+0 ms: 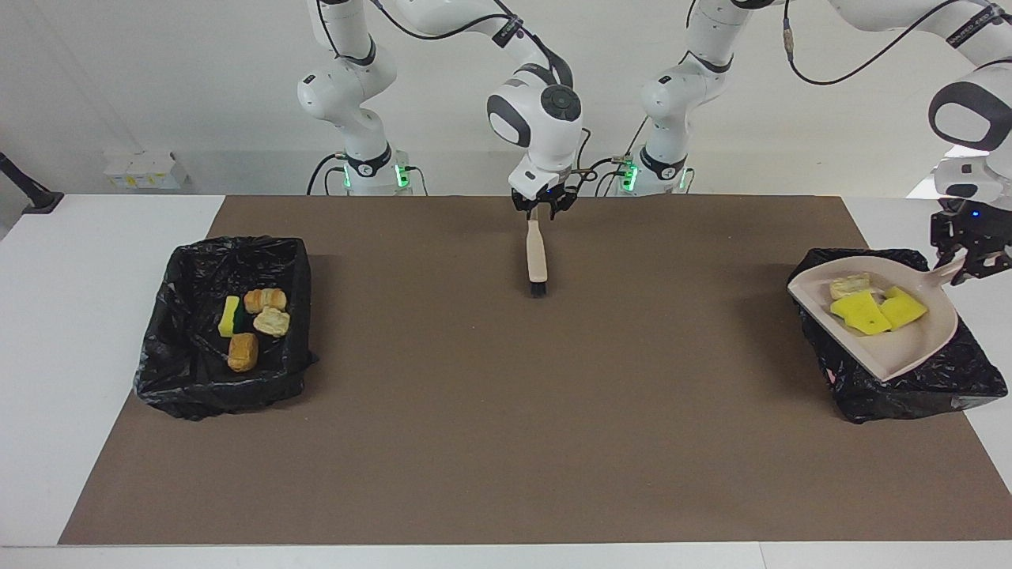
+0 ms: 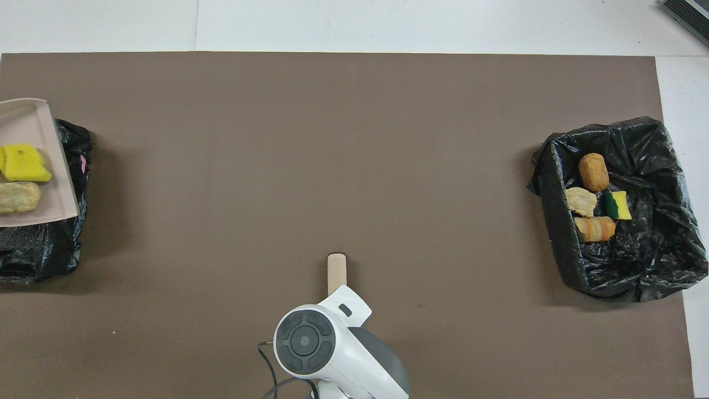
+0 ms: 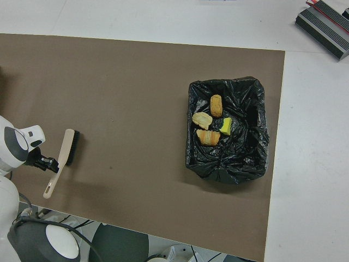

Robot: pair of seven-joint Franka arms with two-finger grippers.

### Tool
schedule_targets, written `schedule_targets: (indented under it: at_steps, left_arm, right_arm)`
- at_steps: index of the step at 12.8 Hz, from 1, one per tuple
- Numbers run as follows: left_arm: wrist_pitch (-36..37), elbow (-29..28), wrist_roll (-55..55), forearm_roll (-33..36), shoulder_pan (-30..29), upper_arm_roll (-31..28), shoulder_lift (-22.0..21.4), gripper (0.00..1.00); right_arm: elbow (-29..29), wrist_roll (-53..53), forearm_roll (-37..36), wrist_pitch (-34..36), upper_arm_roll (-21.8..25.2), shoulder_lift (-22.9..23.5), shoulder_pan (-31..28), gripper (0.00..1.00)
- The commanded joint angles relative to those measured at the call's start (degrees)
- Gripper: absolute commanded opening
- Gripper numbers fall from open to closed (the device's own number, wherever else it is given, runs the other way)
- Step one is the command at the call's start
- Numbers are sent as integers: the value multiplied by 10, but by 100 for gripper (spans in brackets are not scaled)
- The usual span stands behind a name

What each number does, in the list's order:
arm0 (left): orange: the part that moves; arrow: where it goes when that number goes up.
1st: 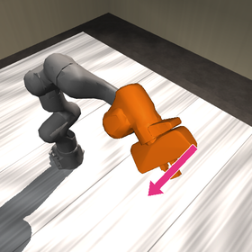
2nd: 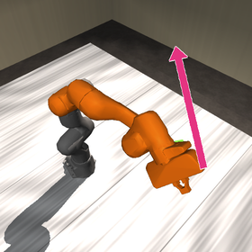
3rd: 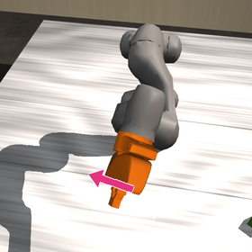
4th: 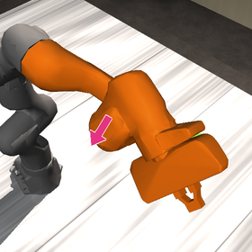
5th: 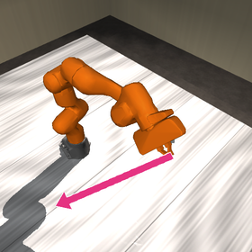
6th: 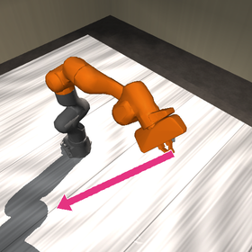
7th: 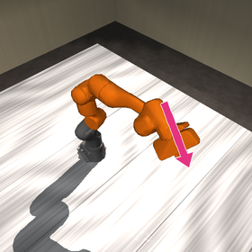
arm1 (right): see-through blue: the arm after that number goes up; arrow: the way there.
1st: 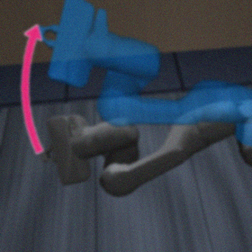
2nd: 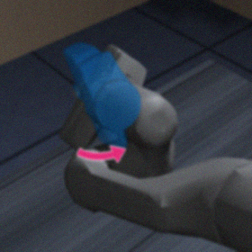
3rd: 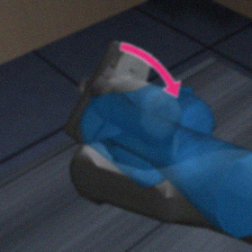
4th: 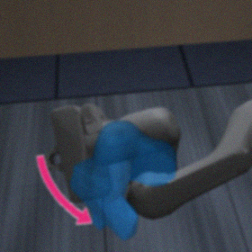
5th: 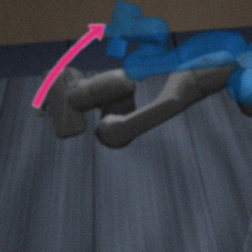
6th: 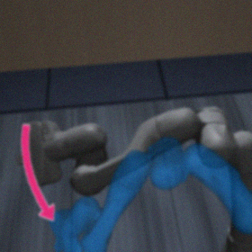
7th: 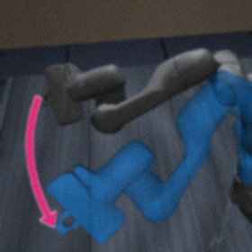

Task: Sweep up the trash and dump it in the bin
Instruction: 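Carry the dustpan with the left gripper and tip it into the nearer bin, then lay the brush on the table with the right gripper and withdraw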

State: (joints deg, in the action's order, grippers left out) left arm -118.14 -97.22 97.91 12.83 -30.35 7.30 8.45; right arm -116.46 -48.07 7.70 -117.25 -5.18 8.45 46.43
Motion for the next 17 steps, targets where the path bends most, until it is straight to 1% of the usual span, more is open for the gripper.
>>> schedule_targets:
  at_steps: [1,2,4,6,8,11,14,15,17]
  left_arm:
    - [13,38,3,102,0,3,20,0]
    - [9,33,-6,156,-1,3,19,0]
    - [10,20,-47,218,-1,3,13,0]
    - [12,3,-80,310,10,3,2,0]
    - [12,-15,-93,389,16,3,-10,0]
    - [32,-15,-102,463,24,3,-14,0]
    - [83,0,-105,522,51,3,-15,0]
    - [103,6,-107,526,55,3,-18,0]
    - [151,12,-119,544,88,3,-22,0]
  right_arm:
    - [68,13,-2,76,-2,2,-43,100]
    - [96,41,-4,116,-1,2,-61,100]
    - [138,95,-8,174,0,-1,-100,100]
    - [163,167,-40,212,2,-5,-136,100]
    - [166,240,-71,221,3,-12,-183,100]
    - [203,376,-89,251,3,-19,-266,100]
    - [228,501,-120,261,9,-23,-336,100]
    - [232,520,-122,261,12,-24,-362,100]
    - [232,527,-123,259,19,-32,-408,100]
